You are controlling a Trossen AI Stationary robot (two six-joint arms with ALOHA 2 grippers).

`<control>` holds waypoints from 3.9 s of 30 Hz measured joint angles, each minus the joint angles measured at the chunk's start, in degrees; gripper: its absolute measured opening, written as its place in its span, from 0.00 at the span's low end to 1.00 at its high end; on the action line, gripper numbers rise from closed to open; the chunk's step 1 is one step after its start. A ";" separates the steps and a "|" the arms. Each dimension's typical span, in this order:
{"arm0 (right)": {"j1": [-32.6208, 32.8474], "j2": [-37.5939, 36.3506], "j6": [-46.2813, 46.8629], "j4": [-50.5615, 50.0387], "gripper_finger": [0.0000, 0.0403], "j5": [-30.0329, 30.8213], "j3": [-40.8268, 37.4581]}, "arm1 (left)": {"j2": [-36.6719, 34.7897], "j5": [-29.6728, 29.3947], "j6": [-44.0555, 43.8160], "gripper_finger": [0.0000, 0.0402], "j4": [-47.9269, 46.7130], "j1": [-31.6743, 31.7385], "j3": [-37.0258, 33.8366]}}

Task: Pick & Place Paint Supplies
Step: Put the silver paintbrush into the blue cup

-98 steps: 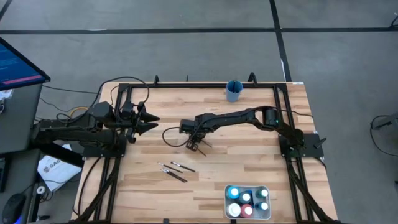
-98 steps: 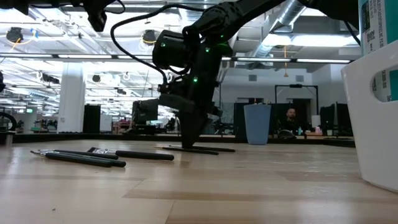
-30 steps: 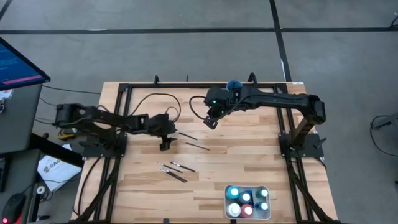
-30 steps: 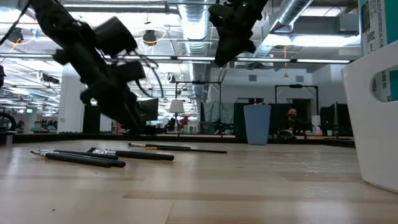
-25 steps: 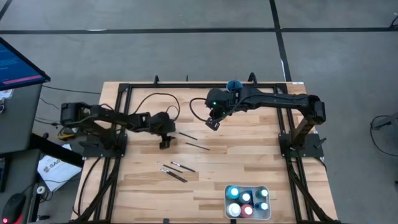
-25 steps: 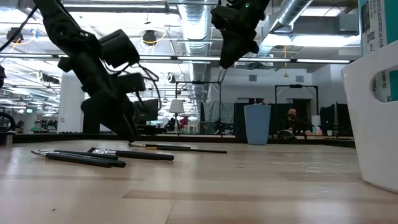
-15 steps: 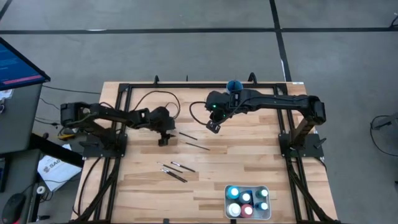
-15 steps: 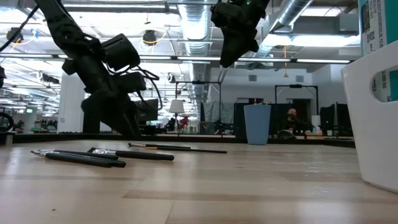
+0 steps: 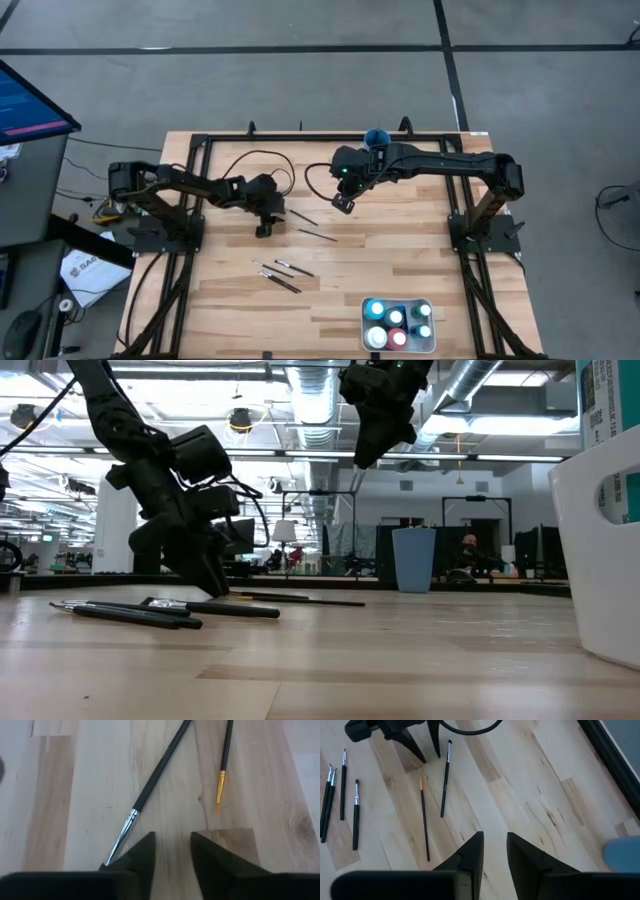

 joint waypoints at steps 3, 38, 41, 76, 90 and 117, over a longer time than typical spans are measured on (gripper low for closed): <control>0.10 0.00 0.00 0.01 0.19 -0.02 0.00 | -0.36 -0.07 -0.05 0.13 -0.59 -0.10 -0.07; 0.37 0.02 -0.63 0.07 0.19 -0.09 0.04 | -9.11 3.38 -2.49 0.25 -1.82 8.92 2.51; 0.37 0.02 -0.61 0.07 0.19 -0.09 0.04 | -6.85 3.65 -0.48 0.31 -2.00 8.20 2.51; 1.00 0.04 0.00 0.09 0.19 -0.20 0.04 | 3.07 -0.67 -8.05 0.01 0.51 3.42 2.86; 4.79 -5.94 -3.94 2.66 0.19 -0.08 0.26 | -2.79 -2.03 -13.94 0.00 -2.82 -4.66 12.65; 2.67 1.92 -23.04 4.71 0.52 -5.63 0.02 | -2.59 -4.44 -13.64 0.00 -2.76 -7.54 20.34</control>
